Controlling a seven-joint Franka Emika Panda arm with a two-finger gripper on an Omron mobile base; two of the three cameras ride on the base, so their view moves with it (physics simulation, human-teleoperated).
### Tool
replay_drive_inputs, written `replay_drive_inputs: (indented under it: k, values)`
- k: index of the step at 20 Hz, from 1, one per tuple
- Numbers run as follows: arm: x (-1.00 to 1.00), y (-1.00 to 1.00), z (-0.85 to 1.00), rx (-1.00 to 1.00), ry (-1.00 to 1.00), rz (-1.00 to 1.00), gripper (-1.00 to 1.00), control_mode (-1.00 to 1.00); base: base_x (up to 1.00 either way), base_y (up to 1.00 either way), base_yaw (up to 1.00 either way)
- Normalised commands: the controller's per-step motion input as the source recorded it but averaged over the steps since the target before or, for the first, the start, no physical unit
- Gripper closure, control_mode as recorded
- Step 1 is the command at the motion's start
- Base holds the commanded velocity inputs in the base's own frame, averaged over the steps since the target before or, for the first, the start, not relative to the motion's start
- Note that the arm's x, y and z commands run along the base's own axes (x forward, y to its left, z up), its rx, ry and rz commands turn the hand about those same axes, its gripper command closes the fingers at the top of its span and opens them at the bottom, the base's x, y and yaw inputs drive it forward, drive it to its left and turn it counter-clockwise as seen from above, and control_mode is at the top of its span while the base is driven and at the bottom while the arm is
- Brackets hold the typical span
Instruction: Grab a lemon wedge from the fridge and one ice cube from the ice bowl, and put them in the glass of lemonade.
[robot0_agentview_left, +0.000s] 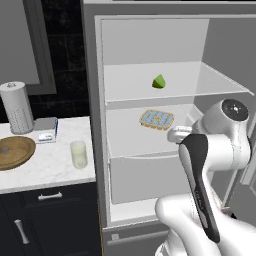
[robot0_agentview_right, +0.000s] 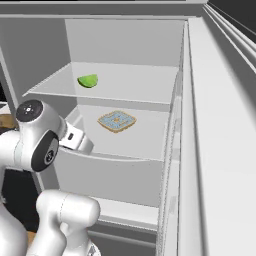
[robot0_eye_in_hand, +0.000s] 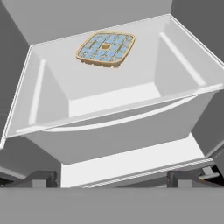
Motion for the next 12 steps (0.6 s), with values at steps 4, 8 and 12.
replay_drive_inputs:
  k: [4,8,12]
  values:
    - [-0.11,0.13,0.77,-0.07,-0.08,0.0,-1.0,-1.0,0.0,0.0,0.0]
    - [-0.06,0.16,0.76,-0.06,-0.13,0.01,-1.0,-1.0,0.0,0.0,0.0]
    - [0.0,0.25,0.77,-0.09,-0.14,0.04,-1.0,-1.0,0.0,0.0,0.0]
